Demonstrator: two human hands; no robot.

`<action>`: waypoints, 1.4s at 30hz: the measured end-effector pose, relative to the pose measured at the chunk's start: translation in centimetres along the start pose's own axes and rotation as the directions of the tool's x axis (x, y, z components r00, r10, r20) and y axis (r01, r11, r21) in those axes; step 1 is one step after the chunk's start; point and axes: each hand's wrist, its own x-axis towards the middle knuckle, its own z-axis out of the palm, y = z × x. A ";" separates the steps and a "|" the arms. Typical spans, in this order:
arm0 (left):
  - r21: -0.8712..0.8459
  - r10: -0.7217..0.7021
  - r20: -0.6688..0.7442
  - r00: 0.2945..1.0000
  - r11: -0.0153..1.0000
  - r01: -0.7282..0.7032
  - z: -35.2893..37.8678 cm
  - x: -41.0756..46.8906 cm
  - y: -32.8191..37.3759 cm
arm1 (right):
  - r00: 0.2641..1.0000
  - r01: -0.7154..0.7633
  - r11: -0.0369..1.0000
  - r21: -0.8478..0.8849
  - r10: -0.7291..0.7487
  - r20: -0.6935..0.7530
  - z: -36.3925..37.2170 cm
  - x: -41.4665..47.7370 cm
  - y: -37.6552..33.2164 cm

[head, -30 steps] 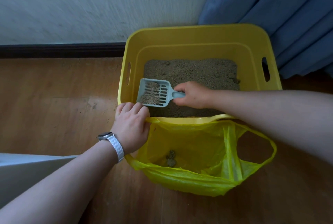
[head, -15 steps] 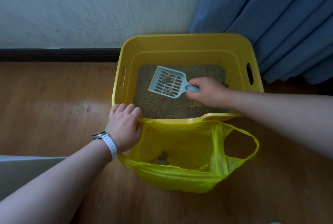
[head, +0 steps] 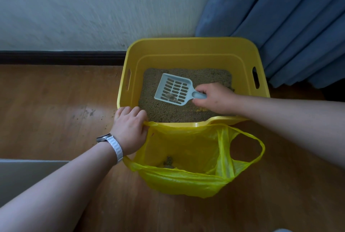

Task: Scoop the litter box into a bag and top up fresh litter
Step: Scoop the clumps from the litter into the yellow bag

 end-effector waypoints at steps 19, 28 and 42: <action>-0.022 -0.006 0.019 1.000 1.000 0.007 -0.3 0.1 0.0 | 0.933 0.348 0.840 -0.415 -0.354 0.067 -0.5 -4.7 -1.9; -0.031 -0.006 0.024 1.000 1.000 0.006 -0.1 0.1 -0.1 | 0.453 0.722 0.279 -0.634 -0.882 0.128 1.7 -6.3 0.8; -0.019 -0.005 0.035 0.999 1.000 0.006 -0.2 0.1 0.0 | 0.572 0.700 0.469 -0.539 -0.820 0.028 1.5 -6.6 -0.4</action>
